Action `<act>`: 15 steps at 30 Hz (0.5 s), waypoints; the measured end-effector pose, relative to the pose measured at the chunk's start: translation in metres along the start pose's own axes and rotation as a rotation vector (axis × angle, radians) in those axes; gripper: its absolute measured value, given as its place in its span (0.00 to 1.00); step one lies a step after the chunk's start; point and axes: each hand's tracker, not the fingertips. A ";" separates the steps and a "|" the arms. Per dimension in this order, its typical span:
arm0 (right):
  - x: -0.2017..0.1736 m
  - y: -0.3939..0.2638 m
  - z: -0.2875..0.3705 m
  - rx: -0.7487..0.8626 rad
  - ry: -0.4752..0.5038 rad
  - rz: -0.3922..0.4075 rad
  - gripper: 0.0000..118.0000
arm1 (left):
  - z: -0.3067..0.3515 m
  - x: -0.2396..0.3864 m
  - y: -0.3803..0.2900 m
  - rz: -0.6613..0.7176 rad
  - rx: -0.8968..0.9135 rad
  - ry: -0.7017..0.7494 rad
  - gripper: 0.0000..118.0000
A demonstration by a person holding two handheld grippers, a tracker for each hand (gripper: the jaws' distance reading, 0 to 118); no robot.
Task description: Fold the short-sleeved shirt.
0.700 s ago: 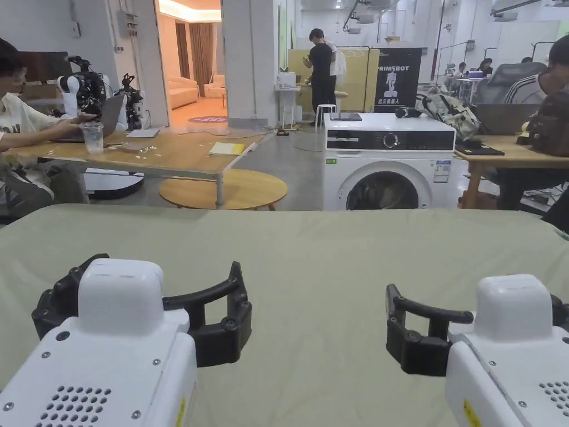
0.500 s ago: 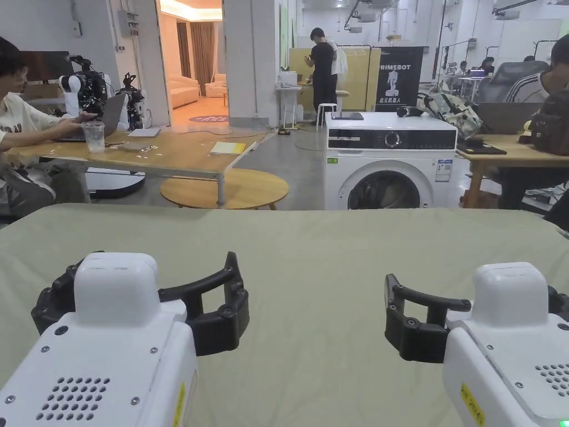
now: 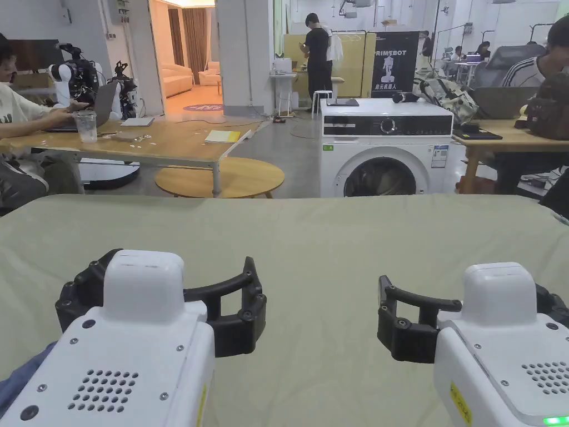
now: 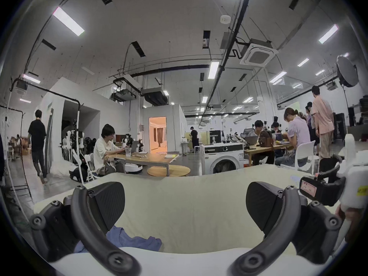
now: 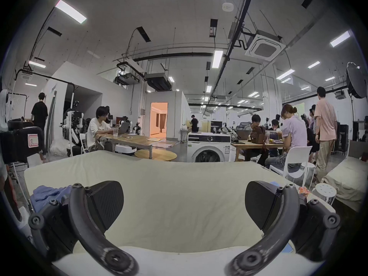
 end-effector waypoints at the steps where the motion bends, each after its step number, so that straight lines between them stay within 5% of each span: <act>1: 0.000 0.002 0.001 0.003 -0.001 0.001 1.00 | 0.001 0.000 0.001 0.001 0.007 -0.008 1.00; 15: 0.000 0.003 0.008 0.016 0.011 0.001 1.00 | 0.006 0.007 0.007 -0.030 -0.016 -0.053 1.00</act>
